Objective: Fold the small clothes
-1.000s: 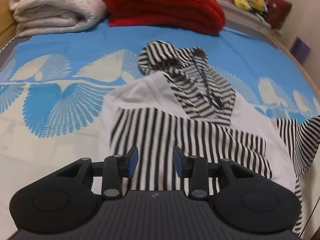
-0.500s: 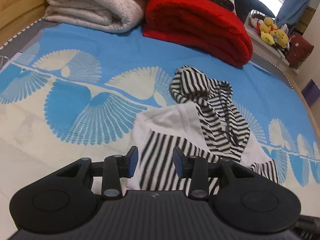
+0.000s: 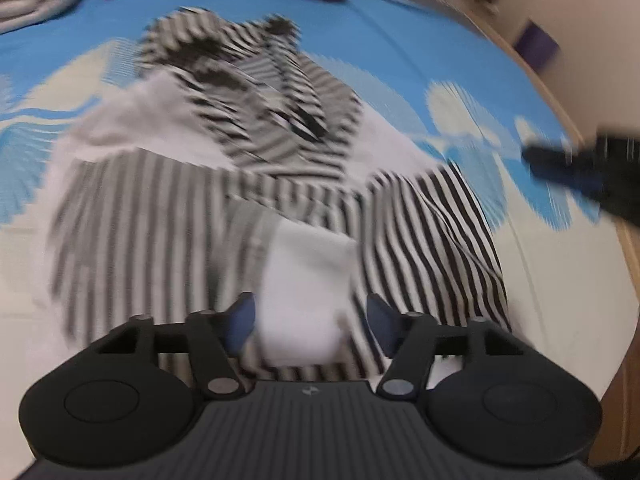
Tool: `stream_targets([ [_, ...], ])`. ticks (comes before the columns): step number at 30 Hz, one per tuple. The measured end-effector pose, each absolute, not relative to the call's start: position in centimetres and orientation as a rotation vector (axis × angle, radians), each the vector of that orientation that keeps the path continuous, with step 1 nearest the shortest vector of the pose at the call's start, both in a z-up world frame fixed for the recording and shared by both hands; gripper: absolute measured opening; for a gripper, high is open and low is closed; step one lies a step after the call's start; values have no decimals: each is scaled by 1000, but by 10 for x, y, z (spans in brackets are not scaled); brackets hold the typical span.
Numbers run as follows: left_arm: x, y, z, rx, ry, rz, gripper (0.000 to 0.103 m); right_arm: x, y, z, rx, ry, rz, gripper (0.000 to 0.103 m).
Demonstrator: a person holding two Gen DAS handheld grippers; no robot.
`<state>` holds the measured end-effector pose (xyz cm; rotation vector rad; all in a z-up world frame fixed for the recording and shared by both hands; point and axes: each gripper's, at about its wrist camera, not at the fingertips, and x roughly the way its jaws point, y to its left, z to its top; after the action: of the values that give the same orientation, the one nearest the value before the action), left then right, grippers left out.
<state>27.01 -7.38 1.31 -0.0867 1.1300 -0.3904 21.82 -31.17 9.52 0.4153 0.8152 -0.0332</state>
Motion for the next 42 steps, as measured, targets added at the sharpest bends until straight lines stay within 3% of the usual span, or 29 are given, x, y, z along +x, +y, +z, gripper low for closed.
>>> stream_targets([
  [5, 266, -100, -27, 75, 1179, -348, 68, 221, -330, 96, 450, 828, -45, 19],
  [6, 266, -98, -28, 99, 1164, -331, 49, 222, -331, 94, 452, 828, -43, 19],
  [7, 266, -94, -27, 102, 1155, -300, 22, 221, -332, 94, 447, 826, -46, 19],
  [8, 267, -84, -21, 84, 1156, -268, 14, 221, -332, 94, 442, 828, -50, 19],
  [16, 251, 20, 46, -189, 1046, 30, 9, 216, -328, 78, 490, 922, -43, 19],
  [18, 243, 53, 52, -276, 1048, 87, 3, 215, -324, 73, 499, 946, -61, 19],
  [24, 262, 109, 48, -488, 1115, 53, 5, 217, -312, 65, 536, 987, -60, 19],
  [27, 283, 119, 29, -620, 1160, -67, 12, 218, -305, 67, 528, 982, -55, 19],
  [33, 304, 98, -10, -493, 1194, -115, 36, 223, -304, 72, 518, 958, -62, 19],
  [37, 309, 91, -22, -429, 1187, -107, 43, 225, -309, 74, 498, 947, -67, 19],
  [42, 312, 81, -36, -384, 1191, -117, 42, 228, -319, 70, 525, 956, -77, 19],
])
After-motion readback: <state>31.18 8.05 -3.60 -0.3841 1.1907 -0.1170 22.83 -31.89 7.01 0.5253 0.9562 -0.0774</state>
